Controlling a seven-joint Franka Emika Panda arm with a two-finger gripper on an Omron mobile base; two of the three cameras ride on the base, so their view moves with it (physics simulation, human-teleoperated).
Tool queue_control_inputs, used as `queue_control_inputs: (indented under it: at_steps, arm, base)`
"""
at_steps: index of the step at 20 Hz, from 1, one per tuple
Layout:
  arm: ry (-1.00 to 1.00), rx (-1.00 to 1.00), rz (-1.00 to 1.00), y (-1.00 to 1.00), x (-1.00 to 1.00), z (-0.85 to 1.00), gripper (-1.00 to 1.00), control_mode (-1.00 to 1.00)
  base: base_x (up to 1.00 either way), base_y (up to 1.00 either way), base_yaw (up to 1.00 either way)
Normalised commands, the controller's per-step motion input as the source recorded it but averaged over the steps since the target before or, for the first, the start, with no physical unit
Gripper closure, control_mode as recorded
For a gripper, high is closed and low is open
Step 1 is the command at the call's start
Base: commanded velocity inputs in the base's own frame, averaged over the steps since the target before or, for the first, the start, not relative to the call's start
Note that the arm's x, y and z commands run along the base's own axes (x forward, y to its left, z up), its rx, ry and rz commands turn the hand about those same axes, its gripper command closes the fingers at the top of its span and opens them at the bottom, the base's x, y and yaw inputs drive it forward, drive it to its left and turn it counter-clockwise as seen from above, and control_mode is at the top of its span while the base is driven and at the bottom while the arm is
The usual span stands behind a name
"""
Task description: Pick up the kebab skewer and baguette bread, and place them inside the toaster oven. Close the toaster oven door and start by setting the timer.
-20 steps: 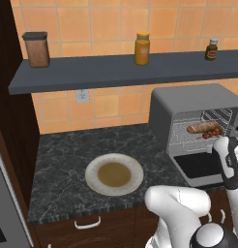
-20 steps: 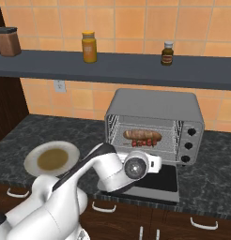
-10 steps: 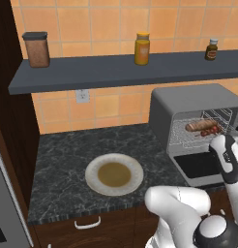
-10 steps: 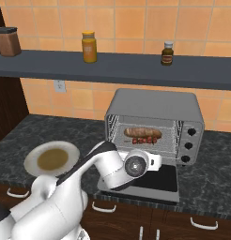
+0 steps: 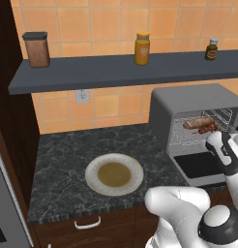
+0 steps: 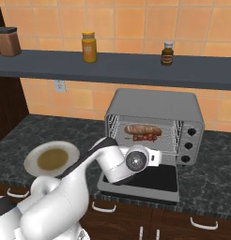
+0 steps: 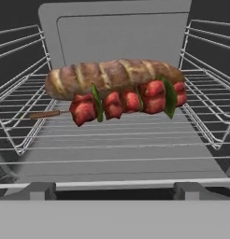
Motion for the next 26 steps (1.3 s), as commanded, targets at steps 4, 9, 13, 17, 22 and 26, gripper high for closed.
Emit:
queue_control_inputs:
  at_steps: [4,9,13,17,22,26]
  arm:
    - [0.0,0.0,0.0,0.0,0.25,0.0,-1.0,-1.0]
    - [0.0,0.0,0.0,0.0,0.29,0.0,-1.0,-1.0]
    - [0.0,0.0,0.0,0.0,0.25,0.0,-1.0,-1.0]
    - [0.0,0.0,0.0,0.0,0.26,0.0,-1.0,-1.0]
    - [0.0,0.0,0.0,0.0,0.25,0.0,-1.0,-1.0]
    - [0.0,0.0,0.0,0.0,0.24,0.0,-1.0,-1.0]
  base:
    - [0.0,0.0,0.0]
    - [0.0,0.0,0.0]
    - [0.0,0.0,0.0]
    - [0.0,0.0,0.0]
    - [0.0,0.0,0.0]
    - [0.0,0.0,0.0]
